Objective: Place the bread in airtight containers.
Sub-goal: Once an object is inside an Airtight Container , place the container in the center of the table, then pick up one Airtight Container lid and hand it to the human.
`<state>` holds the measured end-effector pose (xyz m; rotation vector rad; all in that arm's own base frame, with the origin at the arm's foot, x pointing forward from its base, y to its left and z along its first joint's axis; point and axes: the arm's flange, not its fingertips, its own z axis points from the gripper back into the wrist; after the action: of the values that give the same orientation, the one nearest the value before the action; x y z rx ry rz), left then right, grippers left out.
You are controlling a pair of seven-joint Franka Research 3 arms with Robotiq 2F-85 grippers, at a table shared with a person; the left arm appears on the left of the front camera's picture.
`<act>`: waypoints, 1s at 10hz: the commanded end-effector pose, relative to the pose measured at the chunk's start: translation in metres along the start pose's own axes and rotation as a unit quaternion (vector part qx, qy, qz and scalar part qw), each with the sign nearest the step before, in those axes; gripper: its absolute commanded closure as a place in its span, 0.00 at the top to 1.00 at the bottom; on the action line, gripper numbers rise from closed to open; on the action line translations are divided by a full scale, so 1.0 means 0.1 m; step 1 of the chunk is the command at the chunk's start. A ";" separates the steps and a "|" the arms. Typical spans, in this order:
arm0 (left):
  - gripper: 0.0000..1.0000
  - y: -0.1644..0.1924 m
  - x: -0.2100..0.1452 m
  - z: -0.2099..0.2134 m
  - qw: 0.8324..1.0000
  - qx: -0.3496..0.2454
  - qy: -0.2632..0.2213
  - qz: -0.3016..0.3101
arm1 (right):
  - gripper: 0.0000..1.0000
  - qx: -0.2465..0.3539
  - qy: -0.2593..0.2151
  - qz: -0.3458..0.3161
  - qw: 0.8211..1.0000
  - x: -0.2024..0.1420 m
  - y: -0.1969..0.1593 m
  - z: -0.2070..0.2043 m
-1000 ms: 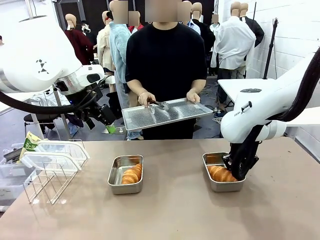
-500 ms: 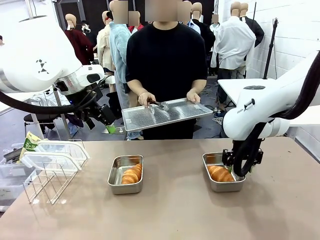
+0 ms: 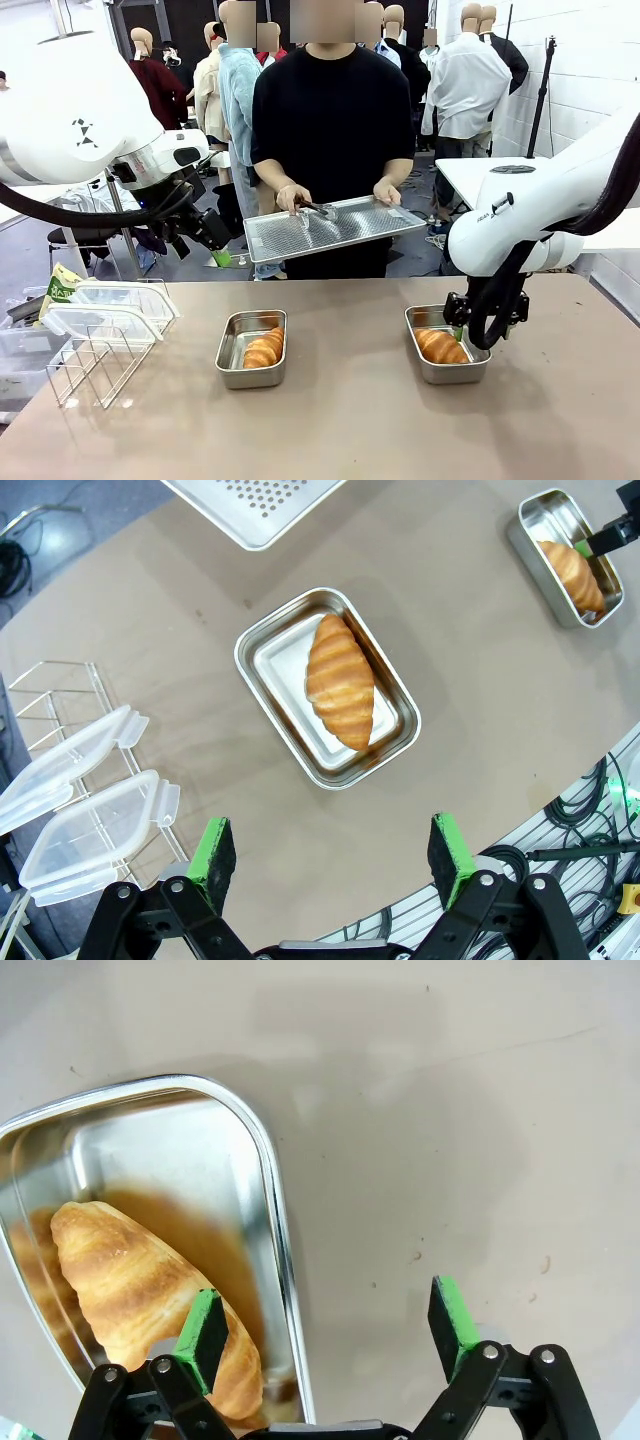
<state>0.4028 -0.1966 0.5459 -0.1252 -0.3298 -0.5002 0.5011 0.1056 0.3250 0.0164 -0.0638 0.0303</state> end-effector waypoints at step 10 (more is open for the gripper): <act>1.00 0.01 -0.01 0.02 1.000 0.004 0.000 -0.002 | 1.00 0.000 0.001 0.000 1.000 0.00 0.00 0.00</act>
<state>0.4028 -0.1966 0.5459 -0.1252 -0.3298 -0.5002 0.5008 0.1056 0.3256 0.0120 -0.0458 0.0355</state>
